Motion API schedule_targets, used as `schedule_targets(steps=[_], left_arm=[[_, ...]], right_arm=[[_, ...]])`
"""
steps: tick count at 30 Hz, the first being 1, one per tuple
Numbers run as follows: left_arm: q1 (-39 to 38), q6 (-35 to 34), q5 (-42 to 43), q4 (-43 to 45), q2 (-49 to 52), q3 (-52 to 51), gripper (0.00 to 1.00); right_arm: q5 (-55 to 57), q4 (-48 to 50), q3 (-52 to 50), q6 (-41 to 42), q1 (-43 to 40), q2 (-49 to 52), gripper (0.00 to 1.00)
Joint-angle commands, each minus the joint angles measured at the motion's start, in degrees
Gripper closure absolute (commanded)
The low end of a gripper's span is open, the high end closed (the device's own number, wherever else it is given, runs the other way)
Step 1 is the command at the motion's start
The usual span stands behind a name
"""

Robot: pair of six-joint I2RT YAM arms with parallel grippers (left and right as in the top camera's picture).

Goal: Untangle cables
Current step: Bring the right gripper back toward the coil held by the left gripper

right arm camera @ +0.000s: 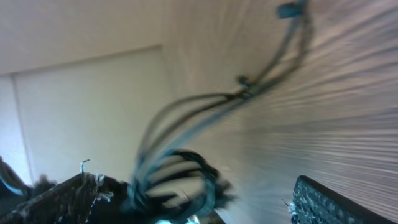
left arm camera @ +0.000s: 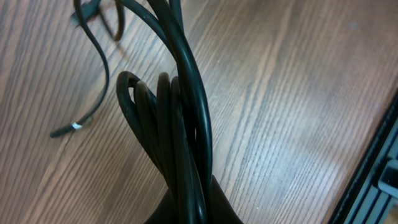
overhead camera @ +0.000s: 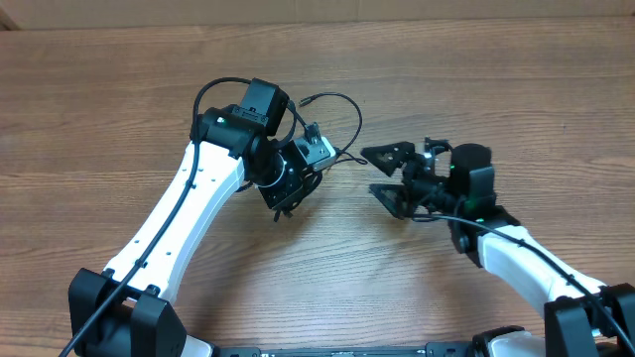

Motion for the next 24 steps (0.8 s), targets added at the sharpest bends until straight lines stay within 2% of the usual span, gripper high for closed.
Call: schedule_targets(steps=[1,4,12,14,16,19,23,24], left_arm=[[0.24,6.34,3.69,-0.63,0.35,0.87,0.96],[0.24,9.40,3.65,-1.64,0.35,0.87,0.96],[0.24,13.51,1.99,-1.22,0.35,0.90,0.96],[0.24,13.75,1.68,-0.96,0.35,0.90,0.96],[0.24,13.75,1.97,-0.44,0.35,0.90,0.96],[0.24,13.73,2.49,0.55,0.35,0.90,0.96],[0.24,13.73,4.24,1.92,0.35,0.90,0.96],[0.24,13.73,5.38,2.32,0.35,0.90,0.96]], right_arm=[[10.51,2.56,1.03,12.98,3.23,0.46,0.00],[12.52,2.49,1.03,17.90,5.03,0.76,0.02],[14.45,4.57,1.03,18.05,9.90,3.80,0.10],[14.43,7.85,1.03,17.03,10.60,4.24,0.11],[14.47,11.78,1.05,11.98,11.06,4.42,0.11],[14.47,13.31,1.05,5.60,11.17,4.42,0.25],[15.96,9.38,1.05,3.52,11.17,4.42,0.44],[16.11,8.17,1.05,1.70,11.17,4.42,0.51]])
